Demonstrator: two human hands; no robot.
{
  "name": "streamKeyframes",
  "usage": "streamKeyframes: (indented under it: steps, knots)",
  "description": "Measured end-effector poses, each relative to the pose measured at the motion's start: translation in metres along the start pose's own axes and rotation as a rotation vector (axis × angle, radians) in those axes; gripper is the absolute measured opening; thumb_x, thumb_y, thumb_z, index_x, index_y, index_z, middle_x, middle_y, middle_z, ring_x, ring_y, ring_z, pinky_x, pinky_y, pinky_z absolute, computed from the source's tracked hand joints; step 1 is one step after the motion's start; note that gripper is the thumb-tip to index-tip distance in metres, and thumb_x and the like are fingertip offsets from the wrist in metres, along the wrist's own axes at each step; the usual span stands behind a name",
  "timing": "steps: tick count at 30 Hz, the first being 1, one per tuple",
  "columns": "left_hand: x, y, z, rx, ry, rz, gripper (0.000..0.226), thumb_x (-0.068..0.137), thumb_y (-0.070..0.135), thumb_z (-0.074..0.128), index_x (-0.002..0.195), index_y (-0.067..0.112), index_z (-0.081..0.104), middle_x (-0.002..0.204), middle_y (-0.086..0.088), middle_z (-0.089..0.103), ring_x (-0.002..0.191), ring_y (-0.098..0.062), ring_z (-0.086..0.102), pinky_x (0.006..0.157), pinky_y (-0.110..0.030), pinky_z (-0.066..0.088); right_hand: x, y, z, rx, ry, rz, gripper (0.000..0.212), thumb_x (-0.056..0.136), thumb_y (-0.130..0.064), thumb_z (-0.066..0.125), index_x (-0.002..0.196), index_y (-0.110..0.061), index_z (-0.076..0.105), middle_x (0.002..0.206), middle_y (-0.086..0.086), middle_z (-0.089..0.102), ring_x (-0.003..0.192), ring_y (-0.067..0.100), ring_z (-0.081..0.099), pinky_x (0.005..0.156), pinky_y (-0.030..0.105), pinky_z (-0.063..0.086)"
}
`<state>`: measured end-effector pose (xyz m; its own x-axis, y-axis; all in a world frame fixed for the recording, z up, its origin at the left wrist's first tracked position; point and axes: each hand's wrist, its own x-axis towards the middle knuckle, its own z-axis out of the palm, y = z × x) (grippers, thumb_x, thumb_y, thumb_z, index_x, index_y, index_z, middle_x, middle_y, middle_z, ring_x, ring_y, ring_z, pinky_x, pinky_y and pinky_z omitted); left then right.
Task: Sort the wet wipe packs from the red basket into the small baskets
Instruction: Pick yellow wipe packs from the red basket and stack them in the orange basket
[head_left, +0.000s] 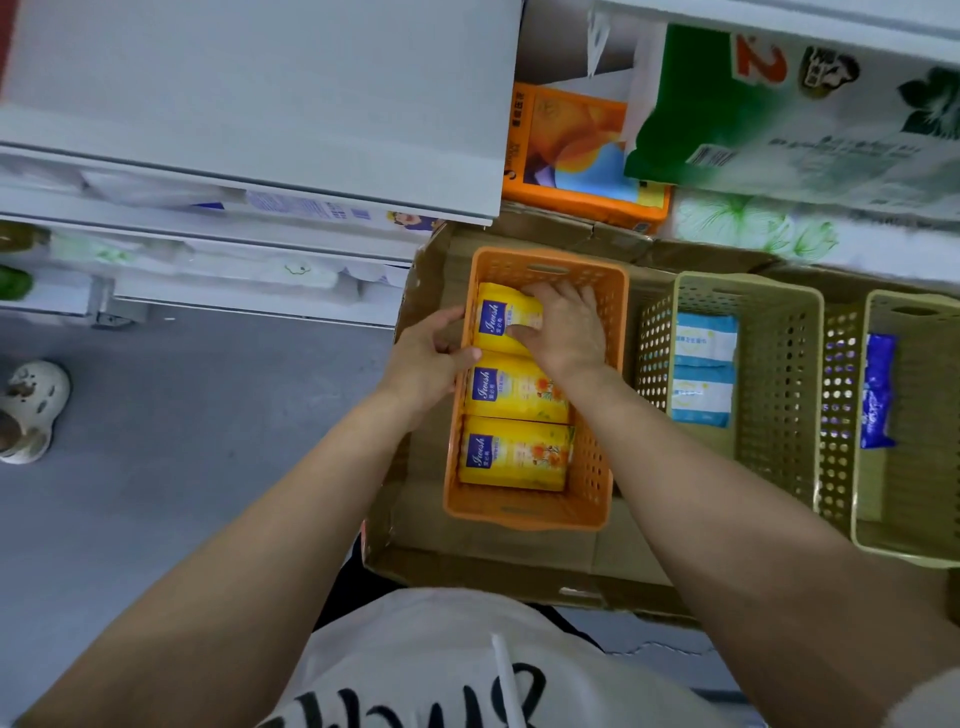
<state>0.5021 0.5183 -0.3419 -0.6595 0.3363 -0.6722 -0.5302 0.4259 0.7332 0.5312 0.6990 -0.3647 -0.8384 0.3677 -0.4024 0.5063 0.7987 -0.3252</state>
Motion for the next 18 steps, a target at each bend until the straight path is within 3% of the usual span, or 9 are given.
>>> streamKeyframes:
  steps: [4, 10, 15, 18]
  knots:
    - [-0.002, -0.001, 0.0, -0.006, -0.01, 0.01, 0.054, 0.093, 0.016, 0.065, 0.141, 0.031, 0.047, 0.113, -0.006, 0.064, 0.102, -0.02, 0.066, 0.078, -0.036, 0.058, 0.004, -0.001, -0.003, 0.024, -0.032, -0.039, 0.058, 0.085, -0.037, 0.073, 0.139, -0.029, 0.053, 0.142, 0.0, 0.053, 0.133, 0.028, 0.039, 0.111, 0.044, 0.035]
    - [-0.001, -0.002, 0.002, 0.019, 0.023, 0.019, 0.052, 0.093, 0.017, 0.065, 0.14, 0.033, 0.05, 0.102, 0.0, 0.066, 0.091, -0.012, 0.068, 0.059, -0.02, 0.054, -0.001, -0.002, 0.003, -0.012, 0.002, -0.055, 0.061, 0.085, -0.036, 0.073, 0.142, -0.03, 0.049, 0.143, 0.004, 0.048, 0.134, 0.028, 0.036, 0.113, 0.043, 0.033]
    - [0.001, -0.005, 0.006, 0.088, 0.065, 0.044, 0.05, 0.093, 0.023, 0.065, 0.139, 0.037, 0.049, 0.101, 0.001, 0.067, 0.095, -0.016, 0.069, 0.079, -0.04, 0.06, -0.003, -0.009, 0.006, -0.095, 0.084, -0.017, 0.068, 0.08, -0.039, 0.078, 0.137, -0.018, 0.047, 0.142, 0.009, 0.042, 0.134, 0.03, 0.034, 0.114, 0.04, 0.032]
    - [0.002, -0.005, 0.009, 0.118, 0.1, 0.052, 0.05, 0.092, 0.023, 0.065, 0.137, 0.037, 0.051, 0.099, 0.0, 0.07, 0.091, -0.017, 0.071, 0.081, -0.045, 0.06, -0.005, -0.011, 0.003, -0.125, 0.065, -0.026, 0.065, 0.082, -0.038, 0.077, 0.136, -0.016, 0.048, 0.142, 0.01, 0.039, 0.132, 0.03, 0.037, 0.113, 0.04, 0.032]
